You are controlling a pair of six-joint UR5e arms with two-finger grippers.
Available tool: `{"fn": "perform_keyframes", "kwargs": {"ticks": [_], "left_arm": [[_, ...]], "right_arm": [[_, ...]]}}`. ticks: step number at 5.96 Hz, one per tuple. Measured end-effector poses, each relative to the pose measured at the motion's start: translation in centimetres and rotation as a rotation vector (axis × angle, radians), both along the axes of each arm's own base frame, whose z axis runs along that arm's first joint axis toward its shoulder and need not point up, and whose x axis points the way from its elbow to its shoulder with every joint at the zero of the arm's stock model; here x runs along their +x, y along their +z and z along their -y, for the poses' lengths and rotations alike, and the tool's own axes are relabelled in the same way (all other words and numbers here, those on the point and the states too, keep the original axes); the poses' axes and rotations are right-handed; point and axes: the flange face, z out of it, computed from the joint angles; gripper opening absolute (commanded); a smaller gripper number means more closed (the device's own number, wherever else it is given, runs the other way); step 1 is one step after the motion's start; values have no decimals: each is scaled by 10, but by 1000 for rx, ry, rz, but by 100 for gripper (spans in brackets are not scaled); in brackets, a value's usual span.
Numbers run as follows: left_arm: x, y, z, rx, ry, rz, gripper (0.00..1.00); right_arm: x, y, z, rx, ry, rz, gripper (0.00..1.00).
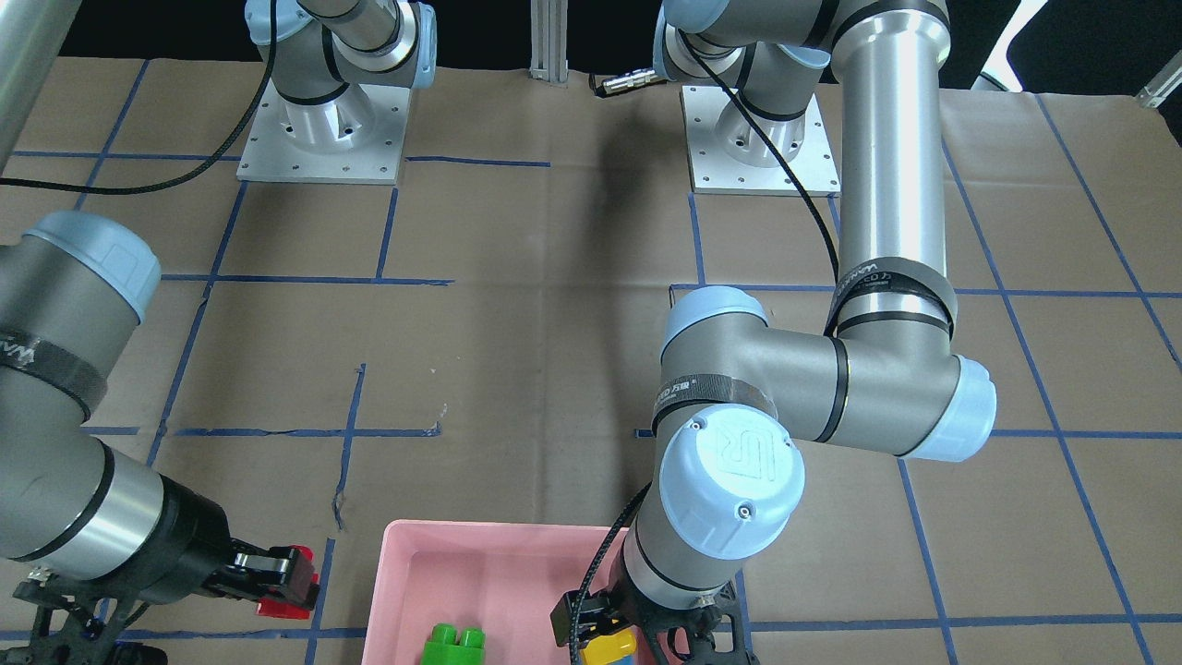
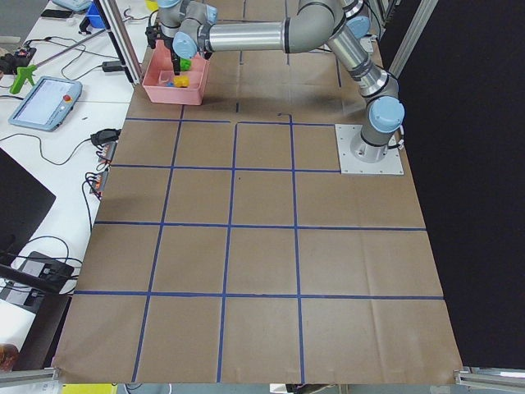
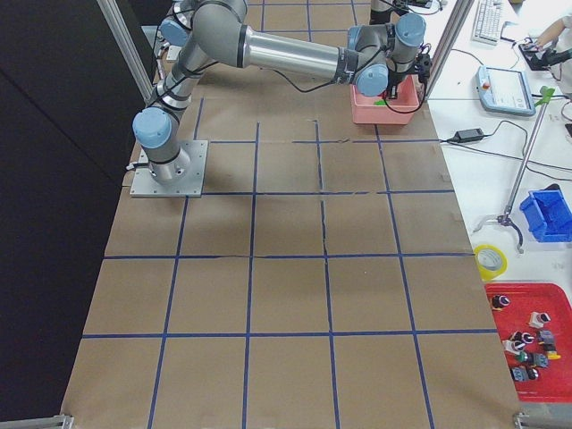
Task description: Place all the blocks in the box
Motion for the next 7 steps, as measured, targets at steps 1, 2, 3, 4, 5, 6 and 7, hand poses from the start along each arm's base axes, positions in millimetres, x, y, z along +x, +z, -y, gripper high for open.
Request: {"fn": "perform_keyframes", "kwargs": {"ticks": [1,2,3,4,5,6,7], "left_arm": [[6,27,-7,-16,0,-1,100],[31,63,-18,-11,-12,10,100],[76,91,-30,10,-53,31,100],[123,111,-52,29,-110,51,100],[155,129,-89,42,-153,64,100],[169,143,-134,51,-180,80,100],[172,155,-177,52,-215,105,100]], "right_arm": [[24,-6,1,-5,-14,24,8],[54,-11,1,-7,-54,42,9],[87,-16,1,-17,-105,63,30],[116,-25,0,-29,-140,82,99],[137,-36,-3,-24,-153,89,100],[146,-42,-6,-16,-150,85,100],[148,-39,-7,-21,-147,80,100]]}}
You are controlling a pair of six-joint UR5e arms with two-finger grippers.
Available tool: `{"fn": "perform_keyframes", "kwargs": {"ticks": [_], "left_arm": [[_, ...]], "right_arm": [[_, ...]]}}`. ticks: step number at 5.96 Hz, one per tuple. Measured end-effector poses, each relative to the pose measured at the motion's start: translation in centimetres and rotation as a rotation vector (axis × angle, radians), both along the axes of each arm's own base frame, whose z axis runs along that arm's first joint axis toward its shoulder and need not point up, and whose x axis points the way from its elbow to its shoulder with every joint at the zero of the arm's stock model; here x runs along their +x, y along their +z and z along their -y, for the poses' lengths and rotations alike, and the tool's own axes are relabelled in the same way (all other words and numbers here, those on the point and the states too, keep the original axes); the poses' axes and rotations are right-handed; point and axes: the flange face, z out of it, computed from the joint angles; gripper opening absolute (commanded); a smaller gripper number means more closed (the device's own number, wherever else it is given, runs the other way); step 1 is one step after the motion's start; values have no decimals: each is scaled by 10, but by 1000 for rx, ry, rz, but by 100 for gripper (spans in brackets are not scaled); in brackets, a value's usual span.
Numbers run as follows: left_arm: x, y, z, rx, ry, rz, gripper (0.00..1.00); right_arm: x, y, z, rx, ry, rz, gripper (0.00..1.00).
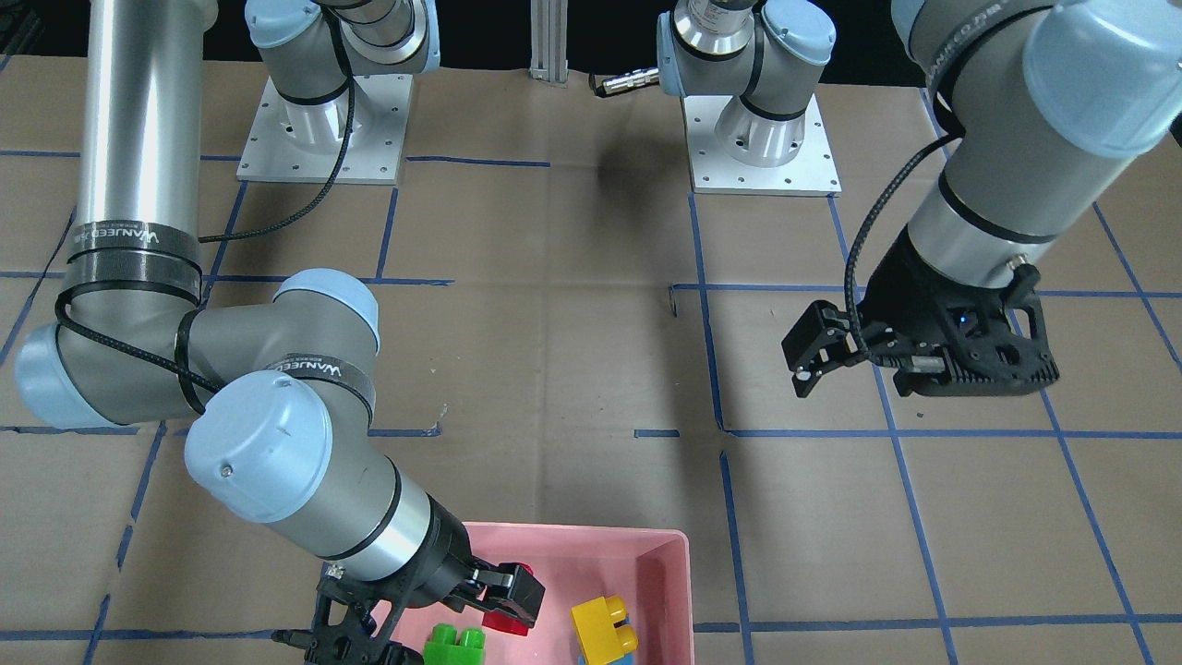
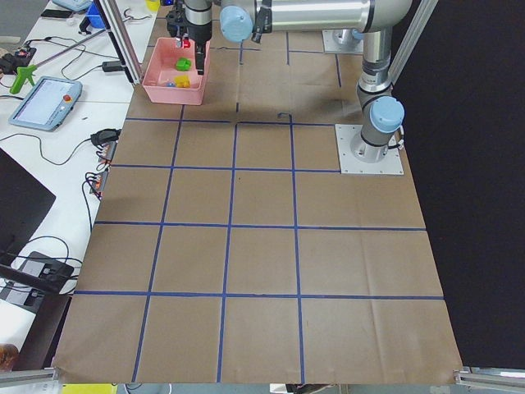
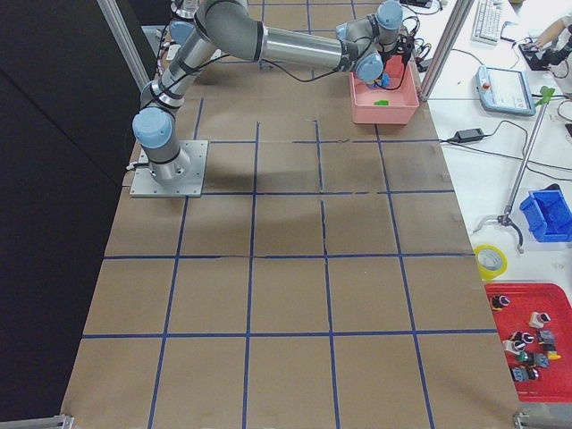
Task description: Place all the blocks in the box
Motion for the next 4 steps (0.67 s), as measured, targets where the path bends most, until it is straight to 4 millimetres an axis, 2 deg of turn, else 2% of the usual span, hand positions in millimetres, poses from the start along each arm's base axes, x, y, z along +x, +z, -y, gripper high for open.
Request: {"fn": "perform_keyframes", "kwargs": {"ticks": [1,2,3,4], "left_arm": [[1,12,-32,0,-47,26,100],[0,20,-51,8,-76,45,100],[-1,24,-59,12,-83,54,100],[-3,27,-61,9,-82,54,100]], "right_arm": [[4,7,-2,-9,5,-6,100],[11,12,-6,-20,24,-24,100],[16,14,-10,-33,44,-59,100],[12,27,-16,-30,47,-119,100]]}}
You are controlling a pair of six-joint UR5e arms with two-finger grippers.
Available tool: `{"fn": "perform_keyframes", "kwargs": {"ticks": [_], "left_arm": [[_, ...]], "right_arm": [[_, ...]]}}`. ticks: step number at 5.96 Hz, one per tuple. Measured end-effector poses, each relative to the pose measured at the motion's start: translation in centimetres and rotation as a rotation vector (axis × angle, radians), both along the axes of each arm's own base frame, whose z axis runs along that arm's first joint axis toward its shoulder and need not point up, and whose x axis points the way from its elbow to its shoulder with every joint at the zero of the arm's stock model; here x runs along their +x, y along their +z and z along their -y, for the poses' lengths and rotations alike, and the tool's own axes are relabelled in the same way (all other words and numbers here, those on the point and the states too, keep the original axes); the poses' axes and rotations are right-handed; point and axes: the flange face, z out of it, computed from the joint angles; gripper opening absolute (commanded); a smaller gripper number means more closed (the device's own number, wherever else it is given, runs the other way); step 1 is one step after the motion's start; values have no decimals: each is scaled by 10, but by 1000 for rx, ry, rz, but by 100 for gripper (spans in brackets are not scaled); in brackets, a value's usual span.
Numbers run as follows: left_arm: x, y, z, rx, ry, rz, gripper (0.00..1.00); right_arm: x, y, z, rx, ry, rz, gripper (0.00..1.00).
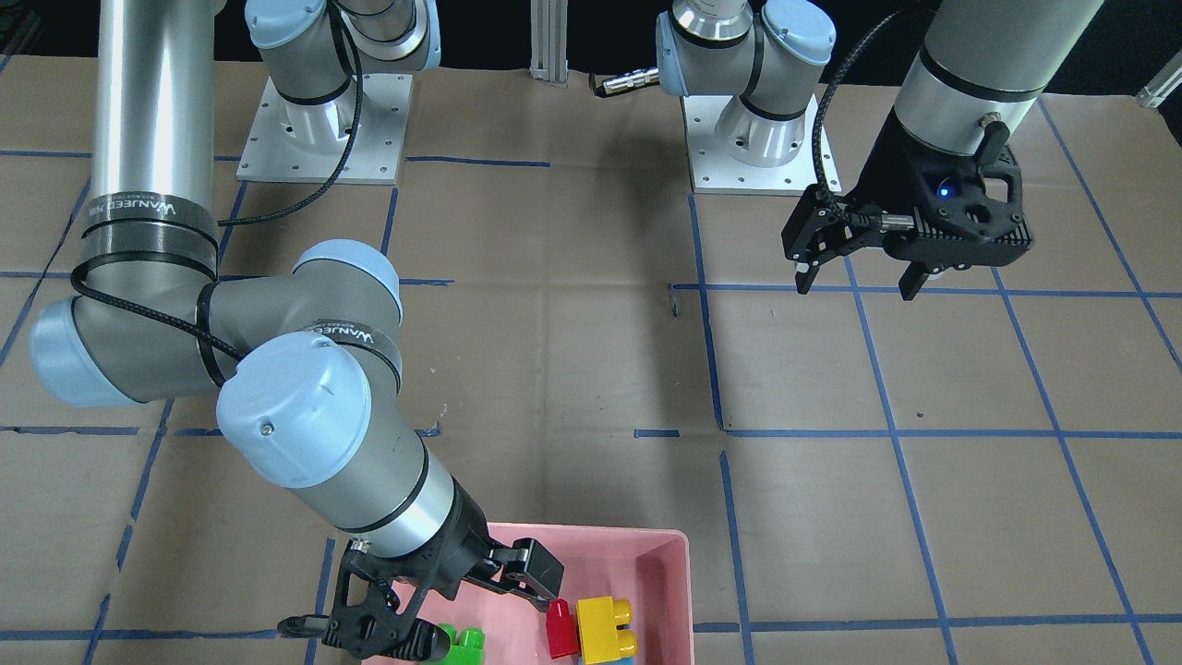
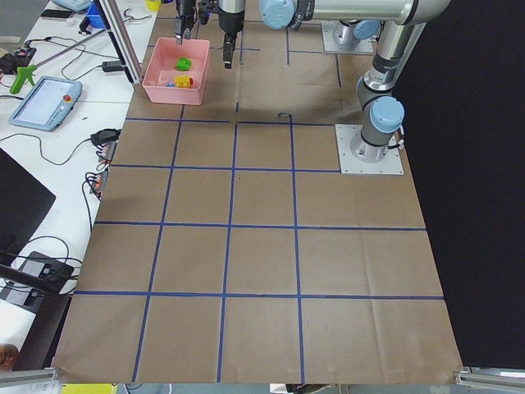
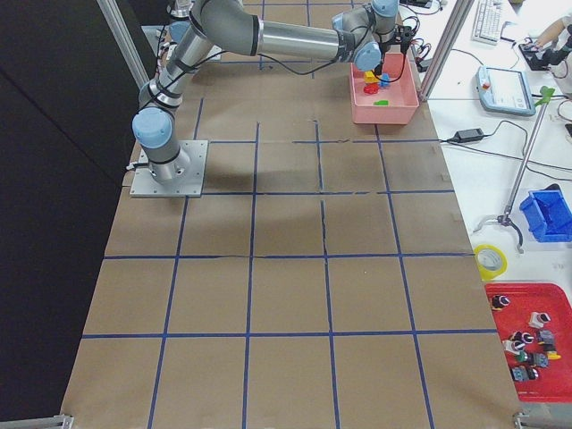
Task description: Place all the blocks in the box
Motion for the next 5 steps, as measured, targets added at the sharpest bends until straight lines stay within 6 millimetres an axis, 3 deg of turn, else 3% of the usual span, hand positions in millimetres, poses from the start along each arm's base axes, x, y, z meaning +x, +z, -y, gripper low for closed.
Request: {"fn": "perform_keyframes", "kwargs": {"ticks": [2,3,5], "left_arm": [[-1,3,-1,-4,-2,-2,100],[-2,3,-1,-4,-4,-2,100],[-3,2,-1,-1,-5,-4,100]], "right_arm": [[-18,54,-36,32,79,-144,100],[-25,92,-65,64,145,-176,100],[-39,177,-143,140,185,-194,100]]}}
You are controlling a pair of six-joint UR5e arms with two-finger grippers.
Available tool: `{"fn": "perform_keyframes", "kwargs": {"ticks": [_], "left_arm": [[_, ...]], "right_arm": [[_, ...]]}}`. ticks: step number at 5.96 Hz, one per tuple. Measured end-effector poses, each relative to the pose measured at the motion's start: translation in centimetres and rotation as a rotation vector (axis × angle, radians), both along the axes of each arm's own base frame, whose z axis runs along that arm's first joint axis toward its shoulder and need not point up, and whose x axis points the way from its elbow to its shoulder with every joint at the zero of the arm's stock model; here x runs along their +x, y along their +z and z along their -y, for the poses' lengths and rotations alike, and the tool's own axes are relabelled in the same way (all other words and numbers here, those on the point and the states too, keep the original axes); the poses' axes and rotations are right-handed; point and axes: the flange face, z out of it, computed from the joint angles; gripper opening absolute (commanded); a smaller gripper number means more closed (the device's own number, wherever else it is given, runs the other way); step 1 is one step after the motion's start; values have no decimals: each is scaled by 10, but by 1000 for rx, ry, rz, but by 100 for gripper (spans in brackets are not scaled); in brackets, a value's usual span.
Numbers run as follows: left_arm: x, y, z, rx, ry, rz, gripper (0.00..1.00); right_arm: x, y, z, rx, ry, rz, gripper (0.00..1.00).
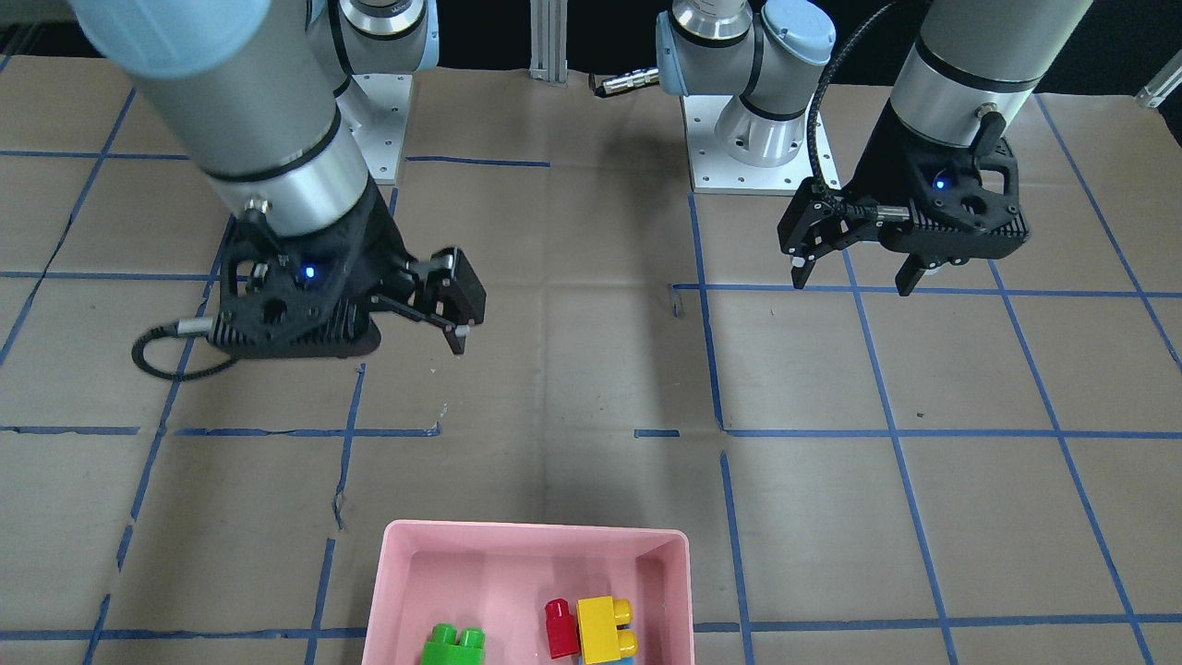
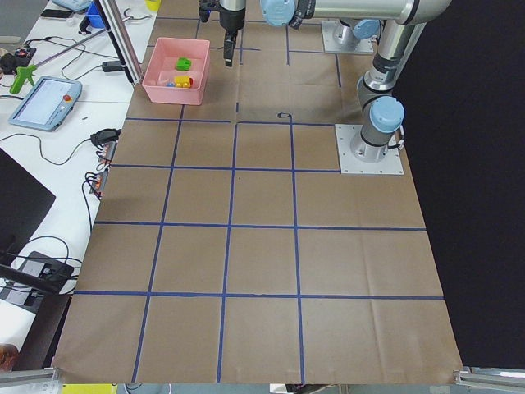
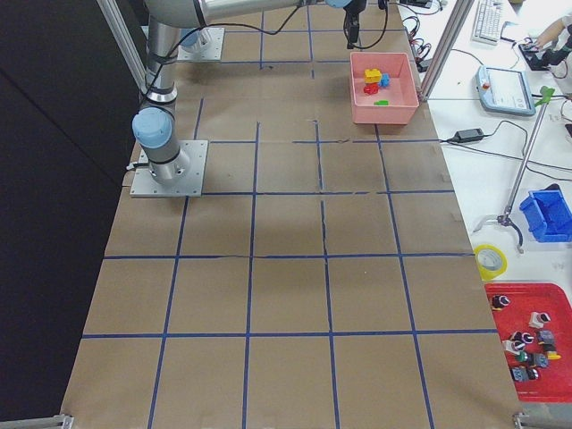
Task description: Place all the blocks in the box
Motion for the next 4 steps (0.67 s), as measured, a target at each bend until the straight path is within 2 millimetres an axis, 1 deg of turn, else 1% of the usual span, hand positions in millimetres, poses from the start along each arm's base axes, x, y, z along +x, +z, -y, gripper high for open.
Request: {"fn": "perform_keyframes", "kwargs": {"ticks": [1,2,3,4], "left_arm": [[-1,0,0,1,-2,-1,100],[-4,-1,0,3,-9,-2,100],[-12,-1,-2,6,-24,0,100],[-20,-1,-4,4,-40,3,100]], "right_arm": [[-5,17,-37,32,4,-7,98],[-10,10,-74,74,3,-14,99],[-16,-10,-104,73,2,-13,99],[-22,-30,-126,49,-1,-23,99]]}}
